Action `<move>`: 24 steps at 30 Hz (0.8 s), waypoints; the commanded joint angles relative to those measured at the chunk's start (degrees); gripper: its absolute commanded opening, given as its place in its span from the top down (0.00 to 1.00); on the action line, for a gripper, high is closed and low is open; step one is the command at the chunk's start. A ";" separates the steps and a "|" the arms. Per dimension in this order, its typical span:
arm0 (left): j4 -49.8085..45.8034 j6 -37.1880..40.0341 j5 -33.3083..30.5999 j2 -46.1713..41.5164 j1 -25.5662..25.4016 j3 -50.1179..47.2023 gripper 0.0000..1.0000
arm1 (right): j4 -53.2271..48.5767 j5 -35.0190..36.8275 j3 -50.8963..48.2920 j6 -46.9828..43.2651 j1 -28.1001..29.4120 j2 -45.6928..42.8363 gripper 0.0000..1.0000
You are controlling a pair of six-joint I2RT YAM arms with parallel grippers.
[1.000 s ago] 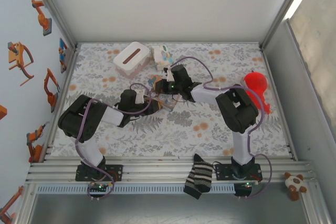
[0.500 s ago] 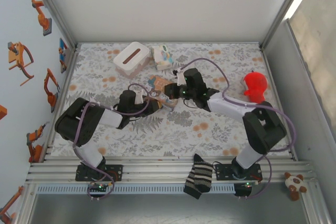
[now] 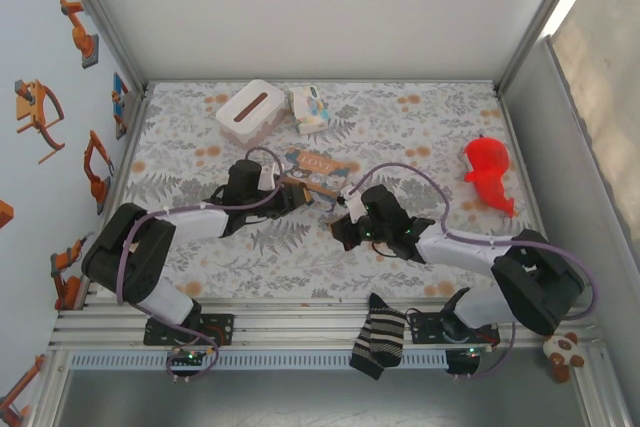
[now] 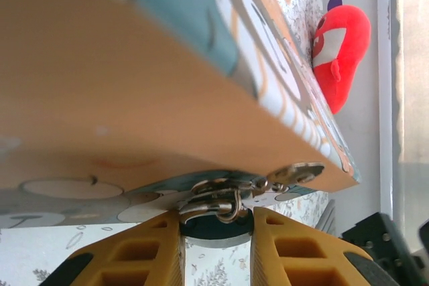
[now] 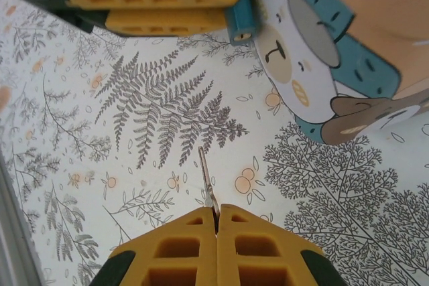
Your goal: Unlock the padlock with the key
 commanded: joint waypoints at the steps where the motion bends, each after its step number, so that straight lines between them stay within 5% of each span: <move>1: -6.09 1.61 1.32 -3.28 -0.36 3.16 0.75 | 6.16 5.55 -0.76 -3.69 1.25 0.55 1.00; 24: -5.40 0.82 -0.30 -0.55 -0.62 4.35 0.76 | 13.25 12.96 0.83 -2.09 5.09 6.76 1.00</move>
